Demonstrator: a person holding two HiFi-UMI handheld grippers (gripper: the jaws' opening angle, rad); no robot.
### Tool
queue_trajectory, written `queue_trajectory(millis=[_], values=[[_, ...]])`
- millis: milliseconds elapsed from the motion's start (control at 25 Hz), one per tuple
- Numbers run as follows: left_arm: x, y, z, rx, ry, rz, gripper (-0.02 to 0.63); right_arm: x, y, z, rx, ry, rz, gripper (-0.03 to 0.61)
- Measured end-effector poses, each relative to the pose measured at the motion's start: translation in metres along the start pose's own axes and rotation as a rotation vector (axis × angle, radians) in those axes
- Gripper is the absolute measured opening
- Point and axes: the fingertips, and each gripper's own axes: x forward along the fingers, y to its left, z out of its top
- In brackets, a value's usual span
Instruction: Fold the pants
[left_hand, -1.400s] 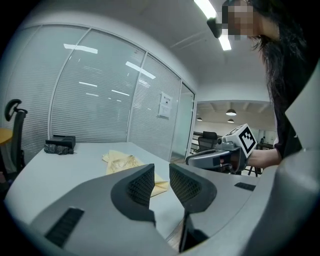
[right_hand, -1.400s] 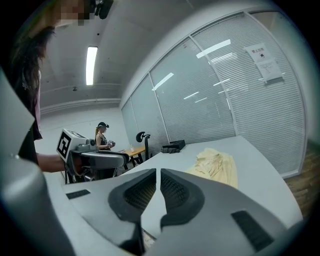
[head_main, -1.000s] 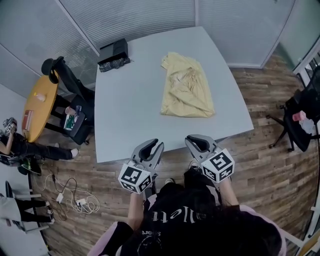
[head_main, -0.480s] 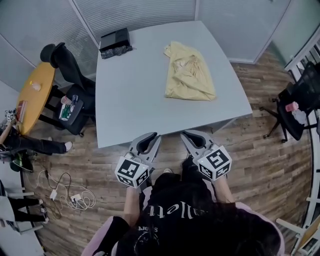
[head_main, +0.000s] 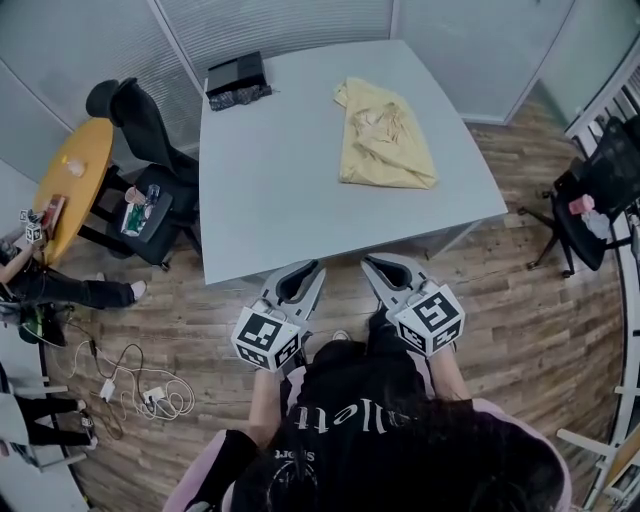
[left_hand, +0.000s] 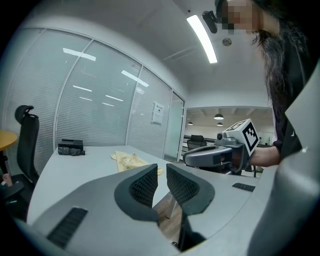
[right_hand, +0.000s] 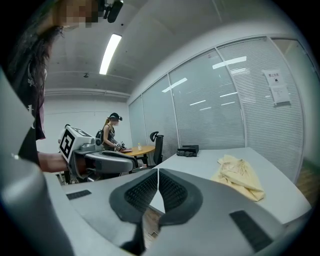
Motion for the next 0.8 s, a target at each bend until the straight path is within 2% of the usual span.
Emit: queue_trajectory(millis=[800], values=[[-0.033, 0.007, -0.002, -0.037, -0.040, 0.031, 0.074, 0.016, 0.029, 0.000, -0.046, 0.031, 0.043, 0.026]])
